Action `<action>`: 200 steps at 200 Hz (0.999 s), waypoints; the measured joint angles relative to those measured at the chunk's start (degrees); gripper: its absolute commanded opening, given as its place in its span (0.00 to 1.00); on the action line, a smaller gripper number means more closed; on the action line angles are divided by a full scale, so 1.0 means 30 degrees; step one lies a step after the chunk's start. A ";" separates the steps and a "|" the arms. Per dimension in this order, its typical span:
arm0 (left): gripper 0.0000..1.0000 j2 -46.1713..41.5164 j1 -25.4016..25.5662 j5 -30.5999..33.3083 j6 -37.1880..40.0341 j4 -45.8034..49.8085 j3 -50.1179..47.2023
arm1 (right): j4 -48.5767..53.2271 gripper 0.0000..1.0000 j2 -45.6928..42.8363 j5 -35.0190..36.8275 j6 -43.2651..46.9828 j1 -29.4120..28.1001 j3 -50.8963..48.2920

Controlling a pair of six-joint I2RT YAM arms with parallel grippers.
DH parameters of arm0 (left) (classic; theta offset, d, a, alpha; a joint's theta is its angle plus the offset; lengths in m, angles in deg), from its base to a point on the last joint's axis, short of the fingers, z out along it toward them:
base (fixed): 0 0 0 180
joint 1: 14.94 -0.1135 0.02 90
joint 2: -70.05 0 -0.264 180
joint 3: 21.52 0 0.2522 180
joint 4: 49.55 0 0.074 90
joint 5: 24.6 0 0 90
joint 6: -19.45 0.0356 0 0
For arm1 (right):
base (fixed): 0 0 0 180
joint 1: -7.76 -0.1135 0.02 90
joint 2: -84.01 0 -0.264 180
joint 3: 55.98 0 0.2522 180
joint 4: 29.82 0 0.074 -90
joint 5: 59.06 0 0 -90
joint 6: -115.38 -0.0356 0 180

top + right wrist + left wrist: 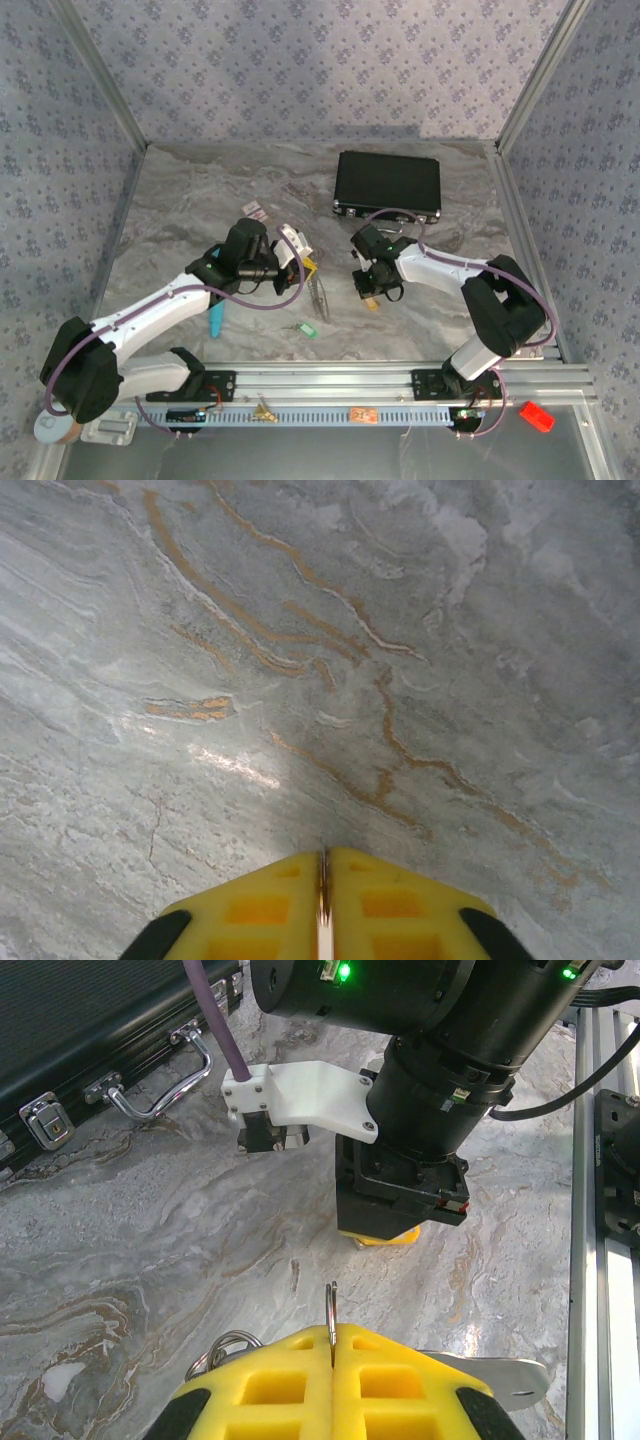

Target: Put the keys on the keyring

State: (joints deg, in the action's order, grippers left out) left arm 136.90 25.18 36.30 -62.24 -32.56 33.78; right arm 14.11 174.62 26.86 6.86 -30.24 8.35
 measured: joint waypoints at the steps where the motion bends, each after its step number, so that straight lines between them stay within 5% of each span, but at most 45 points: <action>1: 0.00 0.0000 0.0000 0.0007 0.0000 0.0000 0.0000 | -0.0007 0.16 0.0000 0.0000 0.0007 0.0000 0.0000; 200: 0.00 0.0000 0.0000 0.0000 0.0051 -0.0007 0.0000 | 0.0117 0.14 -0.0022 0.0007 0.0022 0.0000 0.0000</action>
State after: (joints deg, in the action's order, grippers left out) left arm 136.90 25.18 36.30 -62.08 -32.58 33.78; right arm 14.46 174.55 26.88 6.92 -30.24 8.35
